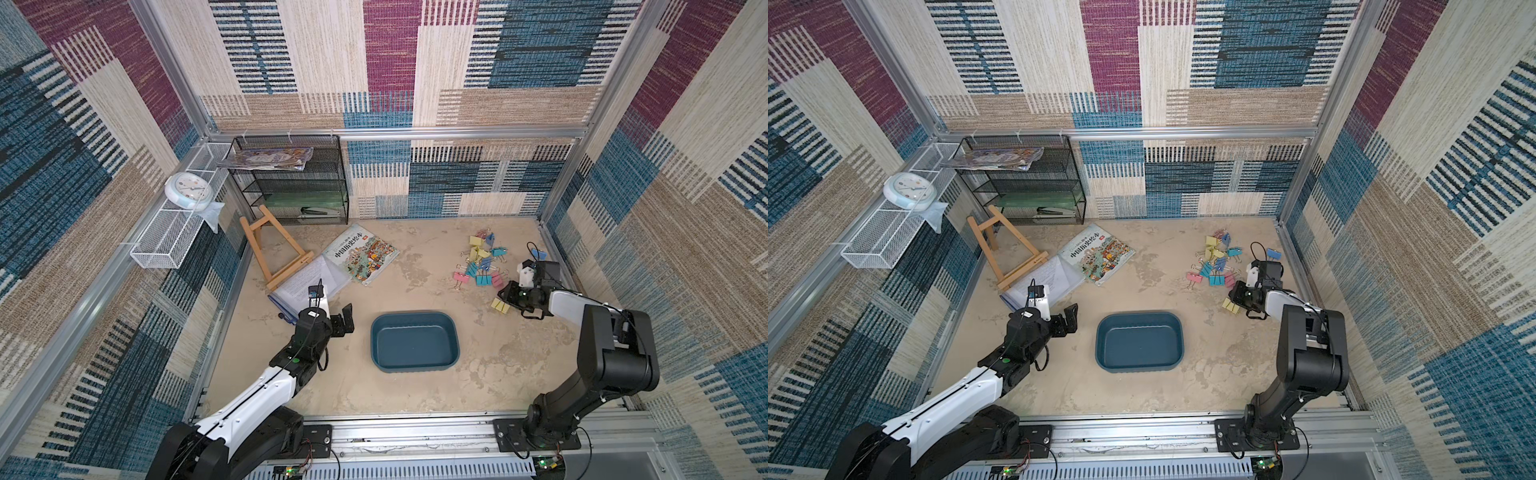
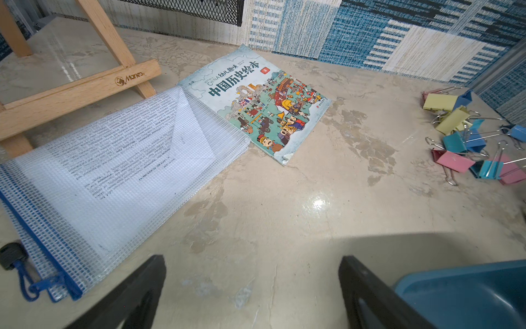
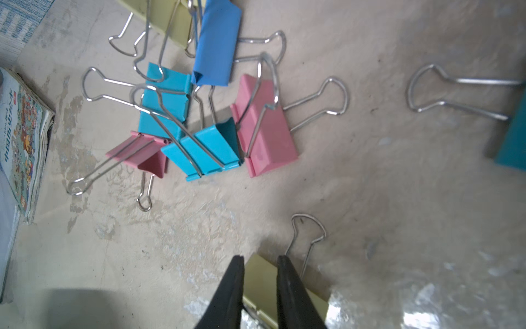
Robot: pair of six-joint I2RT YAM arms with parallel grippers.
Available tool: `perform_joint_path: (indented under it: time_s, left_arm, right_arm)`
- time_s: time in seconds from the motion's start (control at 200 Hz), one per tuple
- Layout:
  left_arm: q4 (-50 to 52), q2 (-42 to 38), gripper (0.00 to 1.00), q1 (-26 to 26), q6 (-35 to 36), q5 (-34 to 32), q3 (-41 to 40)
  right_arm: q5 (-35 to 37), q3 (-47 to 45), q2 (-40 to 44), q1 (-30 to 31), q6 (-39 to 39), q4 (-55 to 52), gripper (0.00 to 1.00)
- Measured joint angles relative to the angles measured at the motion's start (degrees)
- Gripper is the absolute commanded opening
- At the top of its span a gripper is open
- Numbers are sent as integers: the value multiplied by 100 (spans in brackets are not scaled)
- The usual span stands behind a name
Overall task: Put the binder clips in the storage box
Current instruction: Pick up the binder clip at the center of the board, then place the binder clip in the storage box.
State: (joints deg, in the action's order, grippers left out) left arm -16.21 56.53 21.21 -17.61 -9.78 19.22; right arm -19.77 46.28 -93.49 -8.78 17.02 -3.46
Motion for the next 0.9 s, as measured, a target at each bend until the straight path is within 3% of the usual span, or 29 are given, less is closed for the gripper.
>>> perform_joint_path:
  time_s: [0.27, 0.461, 0.626, 0.756, 0.901]
  left_arm:
    - [-87, 48, 99, 0, 2, 98, 0]
    - [-87, 48, 99, 0, 2, 101, 0]
    - [-120, 44, 99, 0, 0, 151, 0]
    - [-227, -35, 99, 0, 2, 417, -44]
    - [-549, -179, 99, 0, 81, 876, -251]
  right_arm:
    - [-238, -262, 245, 2, 68, 232, 0]
    - [-225, -455, 734, 0, 140, 59, 0]
    - [-391, -595, 1779, 76, 487, -70, 0]
    - [-422, -822, 2983, 529, 1104, -98, 0]
    - [-173, -1029, 4098, 1515, 2000, -63, 0]
